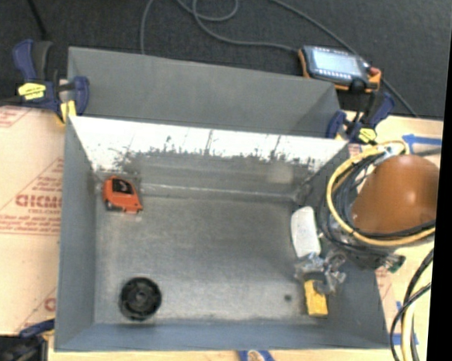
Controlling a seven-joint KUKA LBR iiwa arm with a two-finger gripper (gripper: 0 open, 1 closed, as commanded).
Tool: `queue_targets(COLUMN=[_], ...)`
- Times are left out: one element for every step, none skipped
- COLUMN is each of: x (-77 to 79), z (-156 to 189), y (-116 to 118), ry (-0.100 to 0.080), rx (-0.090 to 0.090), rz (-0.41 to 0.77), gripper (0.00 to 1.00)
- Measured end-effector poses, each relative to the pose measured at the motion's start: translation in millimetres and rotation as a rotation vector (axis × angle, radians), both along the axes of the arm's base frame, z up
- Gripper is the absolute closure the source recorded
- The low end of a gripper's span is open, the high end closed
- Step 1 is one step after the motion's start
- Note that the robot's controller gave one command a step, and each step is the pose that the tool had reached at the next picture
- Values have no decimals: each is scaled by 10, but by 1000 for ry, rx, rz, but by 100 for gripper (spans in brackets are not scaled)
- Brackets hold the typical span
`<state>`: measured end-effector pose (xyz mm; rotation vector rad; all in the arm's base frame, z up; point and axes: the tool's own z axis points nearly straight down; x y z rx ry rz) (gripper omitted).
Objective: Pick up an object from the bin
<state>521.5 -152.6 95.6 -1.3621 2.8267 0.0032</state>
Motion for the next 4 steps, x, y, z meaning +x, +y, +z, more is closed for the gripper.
queue_targets(x=[4,3,9,9], z=[132,264,376,465], y=[-6,-5,-9,-11], ry=[0,0,-2,-2], rx=[-2,-3,-3,-4], rz=[-3,-3,-5,-6], gripper=[100,100,100,100])
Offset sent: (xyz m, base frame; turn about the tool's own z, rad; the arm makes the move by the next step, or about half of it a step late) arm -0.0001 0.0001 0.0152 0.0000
